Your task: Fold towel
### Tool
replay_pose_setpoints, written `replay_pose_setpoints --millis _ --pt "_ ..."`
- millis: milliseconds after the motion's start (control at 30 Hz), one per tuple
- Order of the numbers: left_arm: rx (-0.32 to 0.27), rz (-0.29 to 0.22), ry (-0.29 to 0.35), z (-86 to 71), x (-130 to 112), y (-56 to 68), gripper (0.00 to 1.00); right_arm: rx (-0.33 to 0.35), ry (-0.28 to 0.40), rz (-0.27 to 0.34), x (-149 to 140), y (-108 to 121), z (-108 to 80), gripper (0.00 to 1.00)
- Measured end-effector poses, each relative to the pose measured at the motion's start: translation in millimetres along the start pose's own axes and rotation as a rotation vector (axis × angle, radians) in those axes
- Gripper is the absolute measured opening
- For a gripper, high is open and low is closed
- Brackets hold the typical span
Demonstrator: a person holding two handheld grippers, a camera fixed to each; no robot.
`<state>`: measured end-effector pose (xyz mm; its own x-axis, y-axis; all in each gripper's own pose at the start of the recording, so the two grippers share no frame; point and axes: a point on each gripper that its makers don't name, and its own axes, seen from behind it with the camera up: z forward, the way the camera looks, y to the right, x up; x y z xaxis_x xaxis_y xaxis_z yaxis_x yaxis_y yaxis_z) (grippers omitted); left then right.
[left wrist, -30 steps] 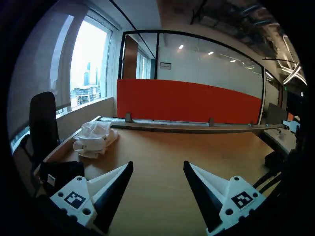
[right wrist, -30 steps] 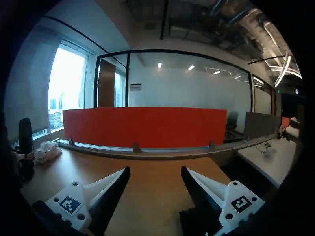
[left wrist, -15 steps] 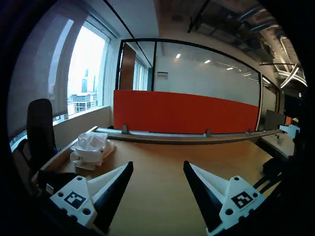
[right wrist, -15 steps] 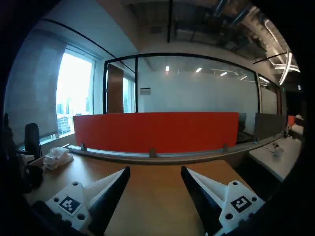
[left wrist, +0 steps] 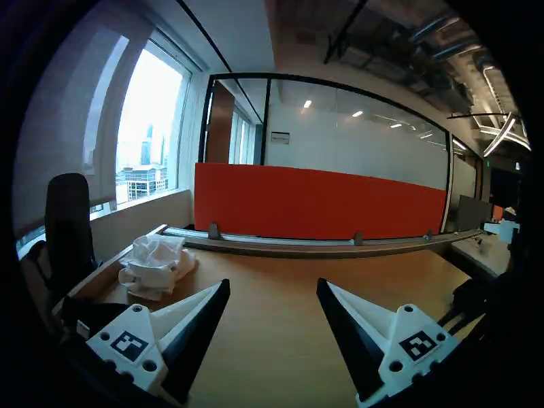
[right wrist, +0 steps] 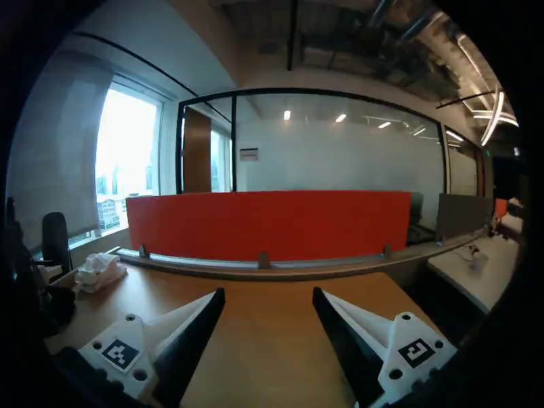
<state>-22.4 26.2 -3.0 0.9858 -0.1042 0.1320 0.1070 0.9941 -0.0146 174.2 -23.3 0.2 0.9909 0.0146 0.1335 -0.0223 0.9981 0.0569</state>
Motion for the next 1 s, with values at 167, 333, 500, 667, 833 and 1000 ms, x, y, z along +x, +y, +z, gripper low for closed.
replay_pose_setpoints --millis 167,333,500,667,833,1000 --pt "-0.003 -0.007 0.01 -0.7 0 1.0 0.94 -0.006 0.004 -0.001 3 -2 -4.6 1.0" --pt "-0.005 -0.005 0.021 0.5 0 2.2 0.94 -0.016 0.003 0.0 2 -3 -8.6 1.0" --pt "-0.01 -0.001 0.029 2.9 -2 4.5 0.94 -0.023 0.0 0.001 1 -4 -11.7 1.0" --pt "-0.011 0.01 0.035 5.0 -6 5.8 0.94 -0.038 0.001 0.014 5 -2 -12.2 1.0" --pt "-0.014 0.015 0.042 8.0 -9 7.5 0.94 -0.046 0.008 0.027 10 0 -12.0 1.0" --pt "-0.02 0.029 0.052 12.0 -11 11.3 0.94 -0.053 0.013 0.021 13 0 -12.5 1.0"
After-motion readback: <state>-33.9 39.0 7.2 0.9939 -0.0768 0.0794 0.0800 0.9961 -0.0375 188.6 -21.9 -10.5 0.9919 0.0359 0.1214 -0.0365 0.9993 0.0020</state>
